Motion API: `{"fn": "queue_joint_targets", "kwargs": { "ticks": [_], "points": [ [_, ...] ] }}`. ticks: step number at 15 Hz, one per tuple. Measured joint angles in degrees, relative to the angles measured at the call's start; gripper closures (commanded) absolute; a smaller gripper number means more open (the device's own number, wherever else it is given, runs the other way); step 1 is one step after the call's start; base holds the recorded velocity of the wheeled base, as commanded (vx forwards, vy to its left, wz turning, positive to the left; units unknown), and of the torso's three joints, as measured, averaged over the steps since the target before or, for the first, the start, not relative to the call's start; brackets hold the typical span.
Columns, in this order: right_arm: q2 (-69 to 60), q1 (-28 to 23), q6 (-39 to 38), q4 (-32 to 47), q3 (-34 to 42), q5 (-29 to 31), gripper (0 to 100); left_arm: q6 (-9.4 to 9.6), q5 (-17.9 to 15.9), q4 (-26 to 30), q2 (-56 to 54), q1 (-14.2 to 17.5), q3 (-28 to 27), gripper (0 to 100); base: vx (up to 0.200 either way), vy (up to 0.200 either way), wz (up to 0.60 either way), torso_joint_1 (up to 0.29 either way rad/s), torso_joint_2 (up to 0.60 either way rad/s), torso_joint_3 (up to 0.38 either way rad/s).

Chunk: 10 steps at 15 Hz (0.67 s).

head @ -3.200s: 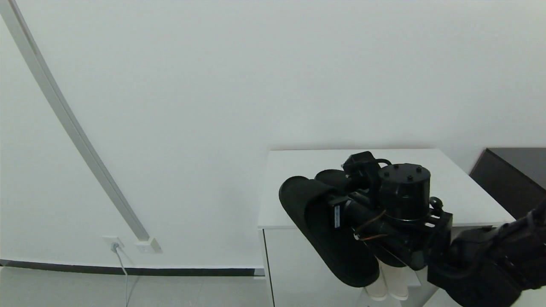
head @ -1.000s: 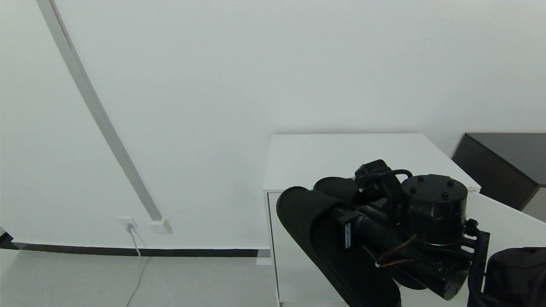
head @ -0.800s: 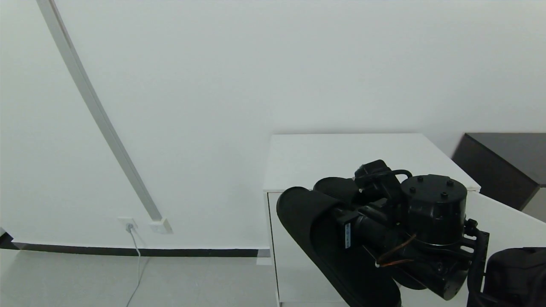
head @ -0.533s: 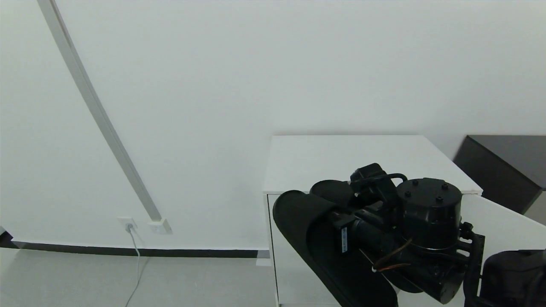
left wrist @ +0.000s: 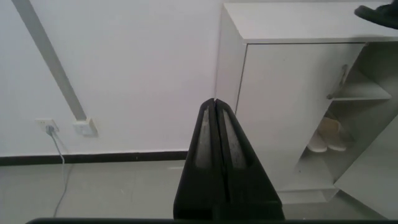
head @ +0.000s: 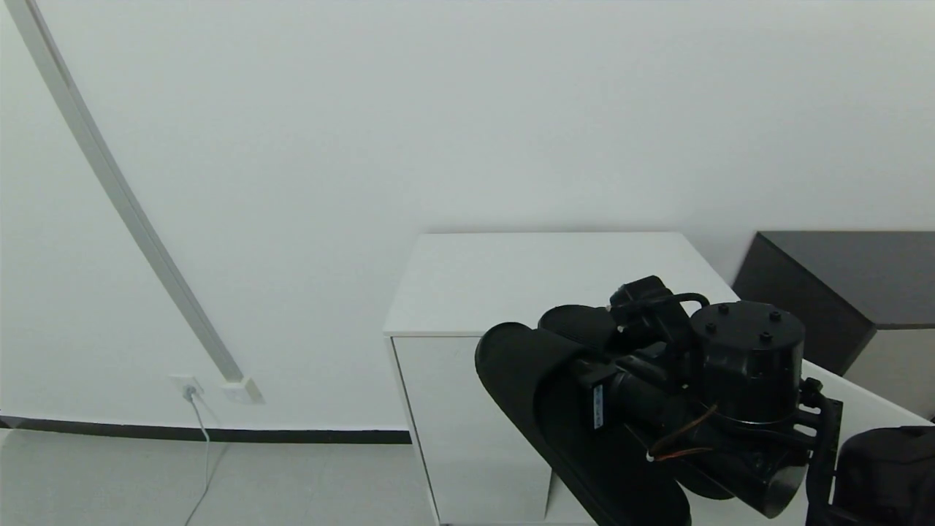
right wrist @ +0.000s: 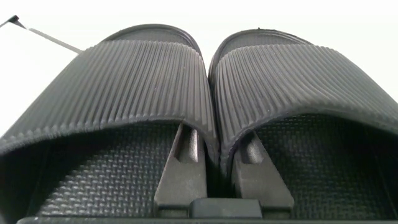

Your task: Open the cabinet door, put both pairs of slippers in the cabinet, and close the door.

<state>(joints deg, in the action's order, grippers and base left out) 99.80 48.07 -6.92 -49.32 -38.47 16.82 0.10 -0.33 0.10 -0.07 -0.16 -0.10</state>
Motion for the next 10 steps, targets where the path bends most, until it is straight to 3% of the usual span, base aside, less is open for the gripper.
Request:
{"fn": "queue_joint_targets", "kwargs": {
  "ticks": [8,10],
  "points": [
    [-0.5,0.0,0.0,-0.2,1.0,0.0,100,0.00,0.0,0.0,0.0,0.0,0.0,100,0.000,-0.200,0.00,0.002,0.00,0.004],
    [-0.5,0.0,0.1,-0.2,1.4,0.0,100,0.00,0.0,0.0,0.0,0.0,0.0,100,0.000,0.000,0.00,0.000,0.00,0.000]
  ]
}}
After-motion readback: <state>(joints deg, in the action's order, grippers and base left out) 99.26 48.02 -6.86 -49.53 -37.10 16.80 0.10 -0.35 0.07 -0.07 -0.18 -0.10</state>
